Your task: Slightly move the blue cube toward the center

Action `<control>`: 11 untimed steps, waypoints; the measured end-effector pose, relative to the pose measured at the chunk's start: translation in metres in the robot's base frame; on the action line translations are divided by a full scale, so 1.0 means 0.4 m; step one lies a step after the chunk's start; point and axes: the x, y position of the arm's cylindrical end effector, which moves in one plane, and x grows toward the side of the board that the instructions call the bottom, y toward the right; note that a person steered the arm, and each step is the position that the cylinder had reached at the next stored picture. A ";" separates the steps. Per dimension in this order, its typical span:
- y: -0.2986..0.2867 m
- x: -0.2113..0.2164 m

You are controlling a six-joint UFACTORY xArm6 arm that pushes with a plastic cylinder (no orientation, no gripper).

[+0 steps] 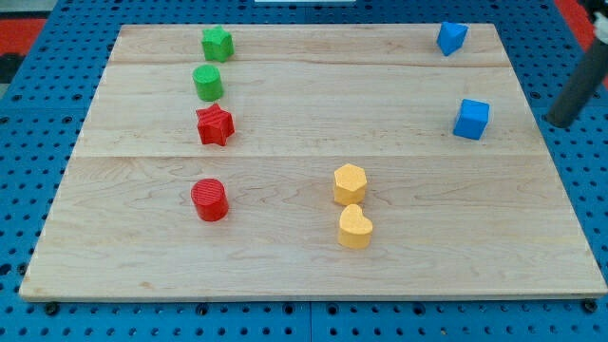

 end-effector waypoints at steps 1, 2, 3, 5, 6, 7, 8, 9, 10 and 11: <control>-0.008 0.000; -0.054 0.000; -0.170 0.000; -0.347 0.000; -0.429 0.000; -0.505 0.000; -0.533 0.000; -0.527 0.000; -0.319 -0.034; -0.118 -0.180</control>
